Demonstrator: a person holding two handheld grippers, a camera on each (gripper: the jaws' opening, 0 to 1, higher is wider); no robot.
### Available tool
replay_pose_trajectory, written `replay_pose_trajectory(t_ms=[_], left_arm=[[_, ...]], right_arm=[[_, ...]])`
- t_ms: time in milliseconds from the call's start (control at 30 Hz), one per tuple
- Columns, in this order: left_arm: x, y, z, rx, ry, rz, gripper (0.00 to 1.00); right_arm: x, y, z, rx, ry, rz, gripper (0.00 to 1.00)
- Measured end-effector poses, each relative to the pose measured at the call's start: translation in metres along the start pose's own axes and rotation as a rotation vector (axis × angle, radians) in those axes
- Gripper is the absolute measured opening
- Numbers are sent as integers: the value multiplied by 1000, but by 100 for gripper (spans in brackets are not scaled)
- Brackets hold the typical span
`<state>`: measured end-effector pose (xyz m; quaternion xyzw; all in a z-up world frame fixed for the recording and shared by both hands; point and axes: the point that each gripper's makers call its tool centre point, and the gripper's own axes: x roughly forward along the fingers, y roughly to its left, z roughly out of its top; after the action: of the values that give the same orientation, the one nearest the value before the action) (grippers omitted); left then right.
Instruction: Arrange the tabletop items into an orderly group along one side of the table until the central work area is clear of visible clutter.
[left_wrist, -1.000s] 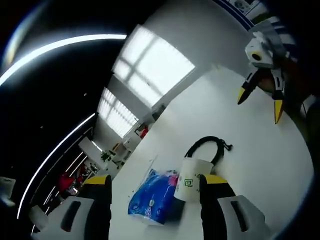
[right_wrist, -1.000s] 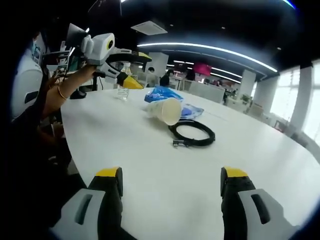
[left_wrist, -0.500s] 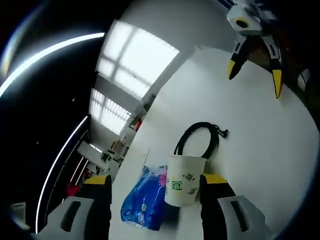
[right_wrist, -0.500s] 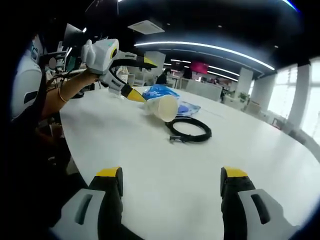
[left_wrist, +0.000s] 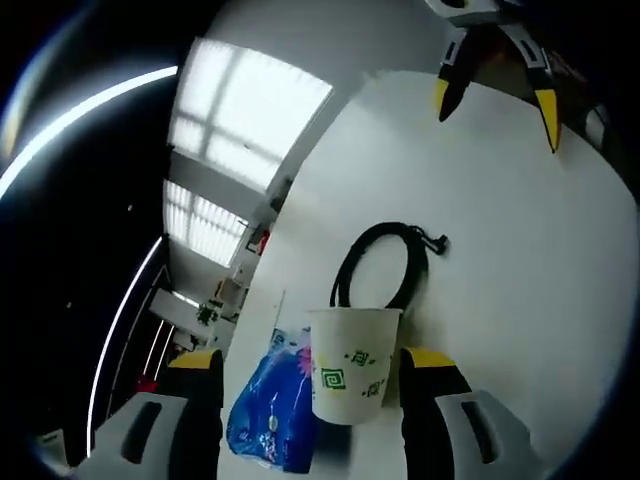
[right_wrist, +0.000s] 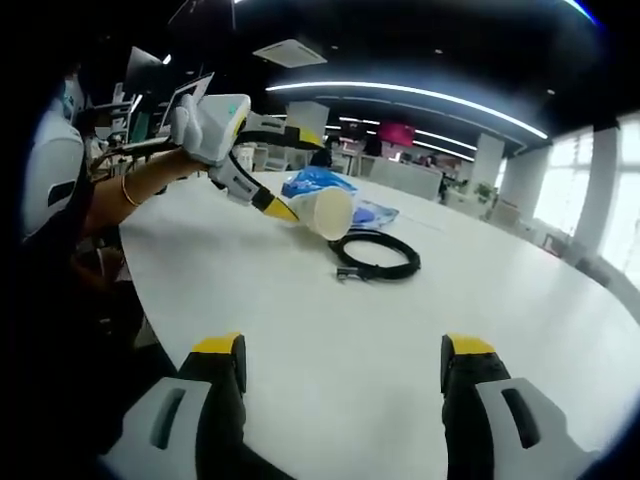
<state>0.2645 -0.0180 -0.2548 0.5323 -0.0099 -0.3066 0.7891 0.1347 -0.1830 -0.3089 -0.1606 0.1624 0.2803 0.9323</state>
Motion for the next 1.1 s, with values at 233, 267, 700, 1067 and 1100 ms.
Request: replay_pose_trajectory(t_ms=[233,267,700,1067,1100], left_arm=[[7,-8,3,37,14,-15,71],[9,-11,6,38,7,-28,71],[12,-23,4,31,3,-76,73],[16,-29,2,32,35,-112,65],[16,-31,1,33,38,-122,63]], right_arm=[[1,1,0,5,-1,2,77],[1,1,0,5,-1,2,77],[1,0,-2,3,6,-3,76],[0,-1,-1,1,6,-6,76],[0,-2,-2,4,10,-9,76]])
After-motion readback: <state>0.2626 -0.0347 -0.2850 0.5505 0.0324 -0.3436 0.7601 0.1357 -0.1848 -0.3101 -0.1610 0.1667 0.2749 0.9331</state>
